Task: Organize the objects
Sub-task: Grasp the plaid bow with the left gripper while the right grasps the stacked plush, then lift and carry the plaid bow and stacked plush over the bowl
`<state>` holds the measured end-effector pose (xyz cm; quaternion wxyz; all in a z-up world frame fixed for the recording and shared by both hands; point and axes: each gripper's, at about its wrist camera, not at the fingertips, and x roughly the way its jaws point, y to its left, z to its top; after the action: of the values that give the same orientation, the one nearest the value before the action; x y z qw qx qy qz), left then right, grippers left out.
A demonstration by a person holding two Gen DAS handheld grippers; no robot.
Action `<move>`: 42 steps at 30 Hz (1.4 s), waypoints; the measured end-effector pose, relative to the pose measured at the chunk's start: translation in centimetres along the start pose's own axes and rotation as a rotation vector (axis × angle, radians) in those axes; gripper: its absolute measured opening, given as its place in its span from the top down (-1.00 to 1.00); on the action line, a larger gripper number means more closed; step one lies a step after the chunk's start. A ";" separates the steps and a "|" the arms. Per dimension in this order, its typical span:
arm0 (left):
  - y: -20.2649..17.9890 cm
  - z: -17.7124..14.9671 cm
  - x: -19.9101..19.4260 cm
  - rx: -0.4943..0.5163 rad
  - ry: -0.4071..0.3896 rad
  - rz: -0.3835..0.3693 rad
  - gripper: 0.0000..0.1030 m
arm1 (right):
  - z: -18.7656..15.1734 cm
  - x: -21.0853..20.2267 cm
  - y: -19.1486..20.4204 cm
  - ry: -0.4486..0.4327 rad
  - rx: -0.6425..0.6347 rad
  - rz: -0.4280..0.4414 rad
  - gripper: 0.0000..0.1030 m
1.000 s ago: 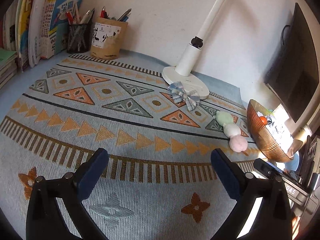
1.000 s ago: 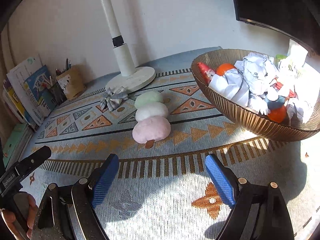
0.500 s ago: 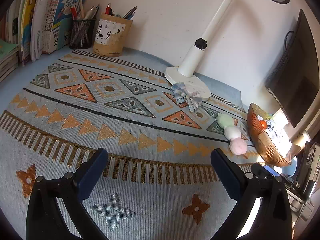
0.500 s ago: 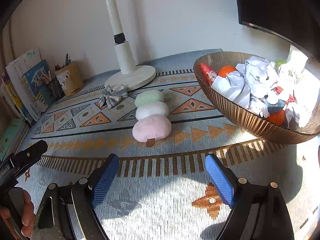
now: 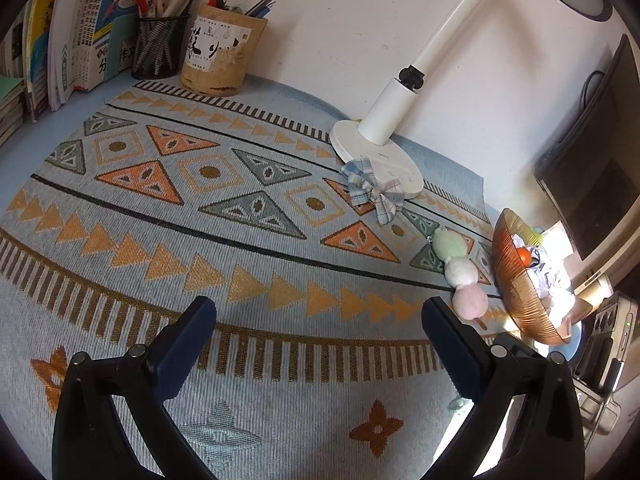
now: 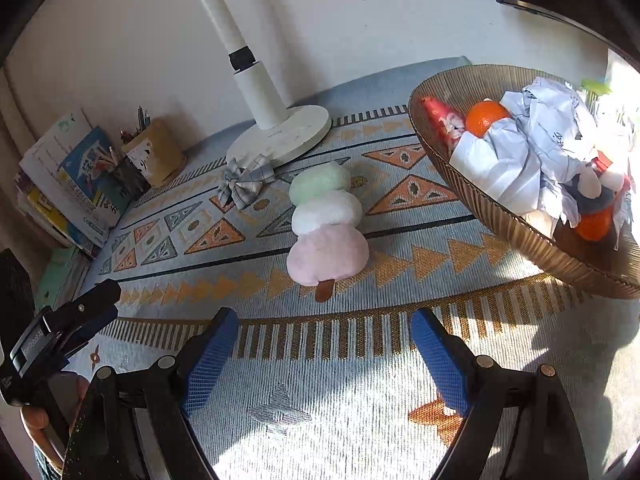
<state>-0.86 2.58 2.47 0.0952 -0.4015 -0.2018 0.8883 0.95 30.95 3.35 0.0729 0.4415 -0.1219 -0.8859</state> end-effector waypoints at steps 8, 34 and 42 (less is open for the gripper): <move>-5.4 5.1 8.3 0.124 0.063 0.015 -0.98 | 4.5 6.3 1.1 0.058 -0.048 -0.045 -0.70; -9.2 3.2 10.1 0.375 0.032 0.111 0.24 | 2.4 4.3 5.0 -0.100 -0.315 -0.092 0.07; -7.3 -2.7 1.5 0.349 -0.026 0.162 0.24 | -2.4 -0.7 3.3 -0.073 -0.189 -0.050 0.06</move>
<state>0.18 10.41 3.04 0.0889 -0.3825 -0.0127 0.9196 3.33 27.61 3.42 0.0878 0.4030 -0.0292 -0.9105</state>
